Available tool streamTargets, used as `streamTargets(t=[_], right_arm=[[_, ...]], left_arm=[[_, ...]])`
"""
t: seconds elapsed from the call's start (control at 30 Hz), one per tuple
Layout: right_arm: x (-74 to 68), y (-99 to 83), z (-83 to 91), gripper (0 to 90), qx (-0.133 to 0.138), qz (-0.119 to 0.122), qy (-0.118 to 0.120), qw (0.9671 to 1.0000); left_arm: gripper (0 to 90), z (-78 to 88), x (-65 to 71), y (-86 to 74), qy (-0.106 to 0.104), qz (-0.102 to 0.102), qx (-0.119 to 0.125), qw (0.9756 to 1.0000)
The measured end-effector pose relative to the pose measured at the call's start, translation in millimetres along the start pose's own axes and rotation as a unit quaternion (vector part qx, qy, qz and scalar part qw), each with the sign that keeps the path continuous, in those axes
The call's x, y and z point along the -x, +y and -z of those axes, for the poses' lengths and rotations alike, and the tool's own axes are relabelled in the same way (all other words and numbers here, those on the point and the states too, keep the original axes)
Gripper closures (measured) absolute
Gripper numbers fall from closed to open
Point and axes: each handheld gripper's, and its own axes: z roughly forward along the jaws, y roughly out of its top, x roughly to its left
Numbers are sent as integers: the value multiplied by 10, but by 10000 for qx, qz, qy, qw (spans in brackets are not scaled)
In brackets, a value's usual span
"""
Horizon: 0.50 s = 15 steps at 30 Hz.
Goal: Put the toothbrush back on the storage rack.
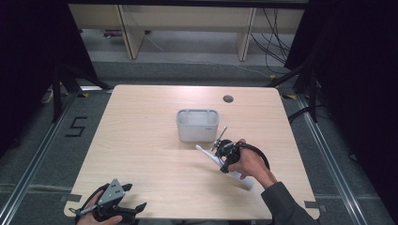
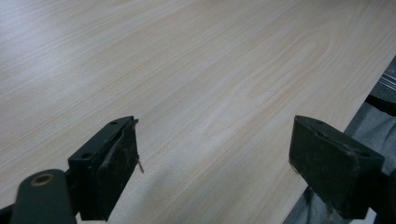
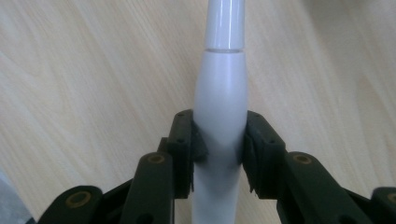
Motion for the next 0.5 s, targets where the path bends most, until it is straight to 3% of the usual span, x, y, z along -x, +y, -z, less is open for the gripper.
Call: streamTargets(t=[0.07, 0.1, 0.13, 0.27, 0.37, 0.5], right_arm=[[14, -32, 65, 669, 205, -19, 67, 9998], [24, -51, 106, 669, 350, -29, 12, 9994], [27, -59, 134, 669, 415, -28, 8, 9991], [56, -94, 290, 669, 864, -40, -60, 9962], [64, -101, 344, 669, 1010, -70, -106, 9948], [108, -104, 471, 669, 1500, -118, -125, 9885]], left_arm=[[149, -13, -17, 1, 5, -115, 54, 9999], [150, -13, -12, 0, -1, -72, 52, 10000], [150, -25, 23, -9, -48, 178, 161, 9997], [149, -18, 14, -7, -33, 149, 113, 9998], [149, -20, 21, -7, -48, 189, 142, 9997], [149, -19, 21, -7, -49, 187, 143, 9997]])
